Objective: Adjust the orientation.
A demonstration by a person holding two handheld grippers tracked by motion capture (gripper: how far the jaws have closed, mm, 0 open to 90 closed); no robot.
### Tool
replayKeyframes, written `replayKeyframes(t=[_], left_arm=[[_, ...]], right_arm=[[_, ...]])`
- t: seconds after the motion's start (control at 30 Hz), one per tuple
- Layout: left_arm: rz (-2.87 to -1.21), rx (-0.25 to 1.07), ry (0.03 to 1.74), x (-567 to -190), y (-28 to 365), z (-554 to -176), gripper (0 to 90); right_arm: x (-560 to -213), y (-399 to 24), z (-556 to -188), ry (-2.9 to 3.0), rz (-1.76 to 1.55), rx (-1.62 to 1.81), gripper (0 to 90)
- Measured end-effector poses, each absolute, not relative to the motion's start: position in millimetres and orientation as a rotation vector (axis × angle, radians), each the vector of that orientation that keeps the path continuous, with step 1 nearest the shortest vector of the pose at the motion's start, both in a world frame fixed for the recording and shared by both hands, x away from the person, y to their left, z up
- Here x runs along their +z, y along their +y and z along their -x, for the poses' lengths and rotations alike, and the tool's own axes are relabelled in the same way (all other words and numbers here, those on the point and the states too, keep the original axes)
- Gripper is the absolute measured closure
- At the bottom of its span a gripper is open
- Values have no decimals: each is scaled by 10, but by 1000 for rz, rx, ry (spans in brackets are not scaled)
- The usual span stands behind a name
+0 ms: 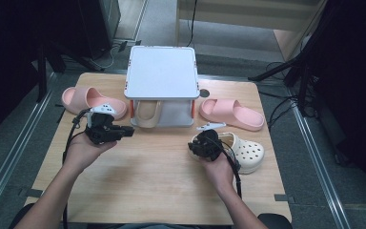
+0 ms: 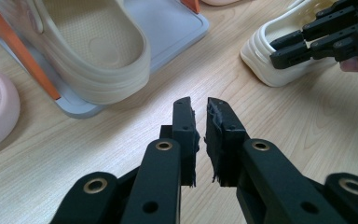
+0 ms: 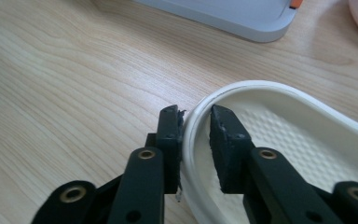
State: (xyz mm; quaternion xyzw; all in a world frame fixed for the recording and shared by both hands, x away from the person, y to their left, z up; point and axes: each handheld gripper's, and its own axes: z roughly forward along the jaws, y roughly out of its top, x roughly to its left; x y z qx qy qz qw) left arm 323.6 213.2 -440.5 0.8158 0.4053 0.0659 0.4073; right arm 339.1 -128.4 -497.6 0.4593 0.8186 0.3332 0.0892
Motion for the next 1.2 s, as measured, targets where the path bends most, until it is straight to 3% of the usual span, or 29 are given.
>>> replayKeyframes(t=[0.13,0.5,0.87,1.2], left_arm=[[-2049,164,1025,-4404,2143,-3238,811],[-2048,172,1031,-4403,2174,-3232,808],[-2066,170,1029,-4450,2151,-3226,809],[-2056,168,1036,-4491,2168,-3231,792]], right_arm=[[-4944,-1289,-3423,2458,-1455,1026,817],[-4825,-970,-3133,2568,-1274,1126,831],[-4911,-373,-2785,2743,-1045,1181,828],[-4950,-351,-2786,2776,-992,1260,750]])
